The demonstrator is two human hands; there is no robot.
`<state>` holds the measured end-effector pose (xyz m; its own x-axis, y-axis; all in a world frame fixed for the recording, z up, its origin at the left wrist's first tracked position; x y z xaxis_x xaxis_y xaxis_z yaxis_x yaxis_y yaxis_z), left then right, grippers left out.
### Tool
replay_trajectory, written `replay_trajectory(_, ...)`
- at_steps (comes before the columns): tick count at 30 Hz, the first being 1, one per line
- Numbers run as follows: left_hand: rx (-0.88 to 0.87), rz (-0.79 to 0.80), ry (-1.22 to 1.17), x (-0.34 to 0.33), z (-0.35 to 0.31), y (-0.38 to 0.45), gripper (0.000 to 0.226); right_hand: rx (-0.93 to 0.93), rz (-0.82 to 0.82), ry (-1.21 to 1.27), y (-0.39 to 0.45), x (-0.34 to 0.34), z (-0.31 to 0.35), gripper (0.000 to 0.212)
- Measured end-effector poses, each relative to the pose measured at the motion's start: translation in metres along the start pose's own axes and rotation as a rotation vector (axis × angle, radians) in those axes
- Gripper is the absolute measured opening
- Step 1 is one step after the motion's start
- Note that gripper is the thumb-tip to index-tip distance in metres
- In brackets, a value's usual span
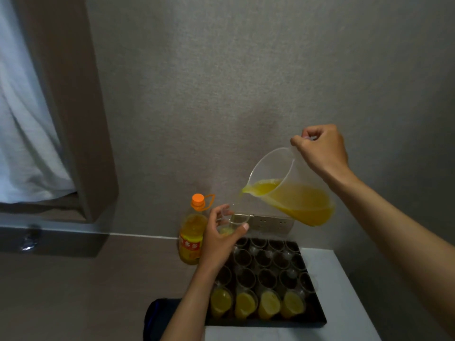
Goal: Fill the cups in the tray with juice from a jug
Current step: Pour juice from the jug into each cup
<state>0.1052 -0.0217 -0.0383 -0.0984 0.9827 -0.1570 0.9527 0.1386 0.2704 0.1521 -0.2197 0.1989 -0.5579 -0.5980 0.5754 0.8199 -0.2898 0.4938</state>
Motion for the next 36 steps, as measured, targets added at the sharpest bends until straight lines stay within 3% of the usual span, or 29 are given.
replay_trajectory(36, -0.003, -0.029, 0.027, 0.016, 0.006, -0.001, 0.060, 0.005, 0.000, -0.005, -0.006, 0.003, 0.021, 0.036)
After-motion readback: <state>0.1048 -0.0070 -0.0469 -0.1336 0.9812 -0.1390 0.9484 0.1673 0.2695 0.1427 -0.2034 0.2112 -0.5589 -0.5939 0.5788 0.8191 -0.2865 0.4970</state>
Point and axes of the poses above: each hand's wrist, its own y-axis towards the middle knuckle, its own x-axis out of the back of the hand, z = x × y, the point moved 4 cm from there along y, towards the middle knuckle, and after that the axes turned 6 degrees about -x, right-handed, at the moved point
